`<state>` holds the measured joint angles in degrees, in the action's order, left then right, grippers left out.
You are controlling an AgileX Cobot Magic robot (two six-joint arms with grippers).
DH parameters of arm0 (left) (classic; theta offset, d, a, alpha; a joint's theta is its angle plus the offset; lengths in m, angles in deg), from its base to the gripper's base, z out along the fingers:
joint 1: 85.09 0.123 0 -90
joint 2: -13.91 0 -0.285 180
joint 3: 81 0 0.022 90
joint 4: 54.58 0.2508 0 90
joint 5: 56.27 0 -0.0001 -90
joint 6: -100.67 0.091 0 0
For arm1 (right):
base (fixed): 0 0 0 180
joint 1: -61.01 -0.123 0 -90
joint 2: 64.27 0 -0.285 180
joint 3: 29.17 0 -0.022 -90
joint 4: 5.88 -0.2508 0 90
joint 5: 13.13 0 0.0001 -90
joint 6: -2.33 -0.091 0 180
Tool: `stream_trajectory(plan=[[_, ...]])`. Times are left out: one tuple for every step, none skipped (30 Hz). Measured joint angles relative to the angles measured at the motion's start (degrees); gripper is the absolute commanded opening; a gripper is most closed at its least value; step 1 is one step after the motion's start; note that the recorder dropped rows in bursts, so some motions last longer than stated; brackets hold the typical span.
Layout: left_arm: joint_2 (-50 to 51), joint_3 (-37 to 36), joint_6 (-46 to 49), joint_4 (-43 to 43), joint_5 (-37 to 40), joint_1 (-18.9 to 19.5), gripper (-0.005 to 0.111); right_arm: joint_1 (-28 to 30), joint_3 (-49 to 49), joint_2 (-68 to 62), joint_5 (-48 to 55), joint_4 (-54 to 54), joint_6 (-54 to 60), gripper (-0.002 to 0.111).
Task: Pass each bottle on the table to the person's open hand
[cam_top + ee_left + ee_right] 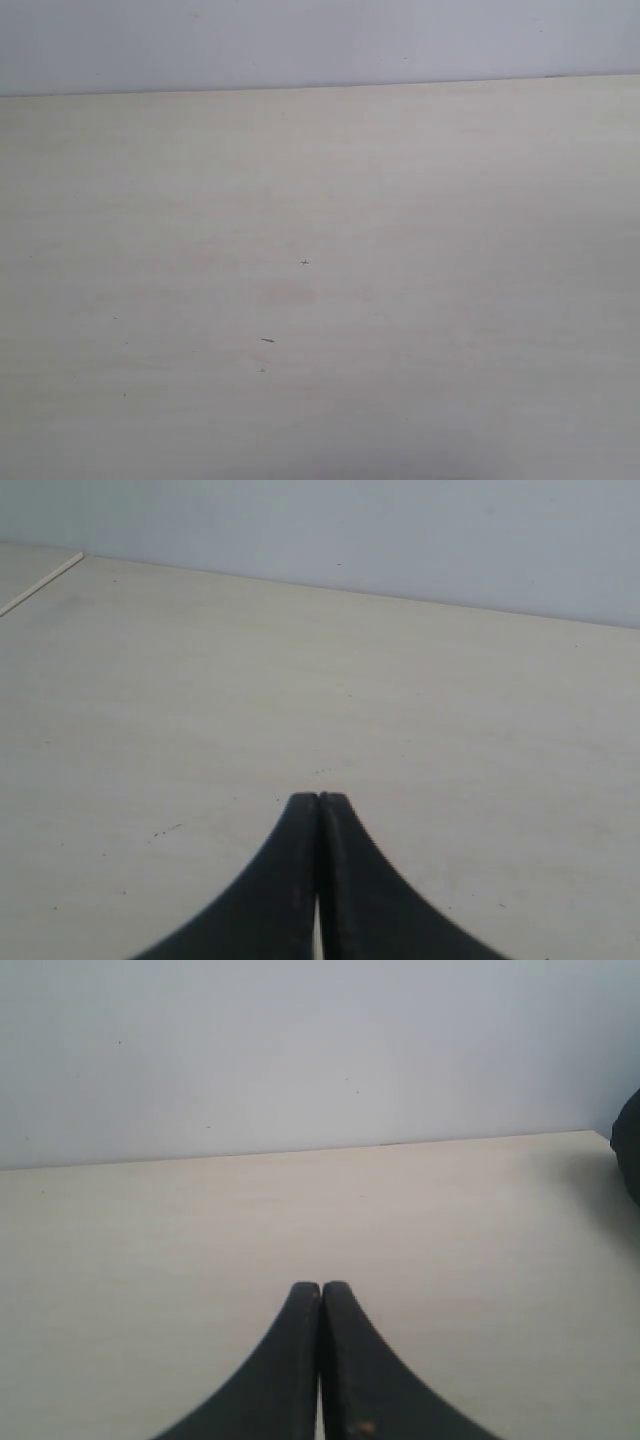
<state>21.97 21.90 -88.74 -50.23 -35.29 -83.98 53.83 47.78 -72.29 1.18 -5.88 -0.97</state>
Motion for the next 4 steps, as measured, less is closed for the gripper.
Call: stream_trajectory(plan=[[0.0,0.0,0.0,0.0,0.0,0.0,0.0,0.0,0.0,0.0,0.0,0.0,0.0,0.0],[0.0,0.0,0.0,0.0,0.0,0.0,0.0,0.0,0.0,0.0,0.0,0.0,0.0,0.0],[0.0,0.0,0.0,0.0,0.0,0.0,0.0,0.0,0.0,0.0,0.0,0.0,0.0,0.0],[0.0,0.0,0.0,0.0,0.0,0.0,0.0,0.0,0.0,0.0,0.0,0.0,0.0,0.0]])
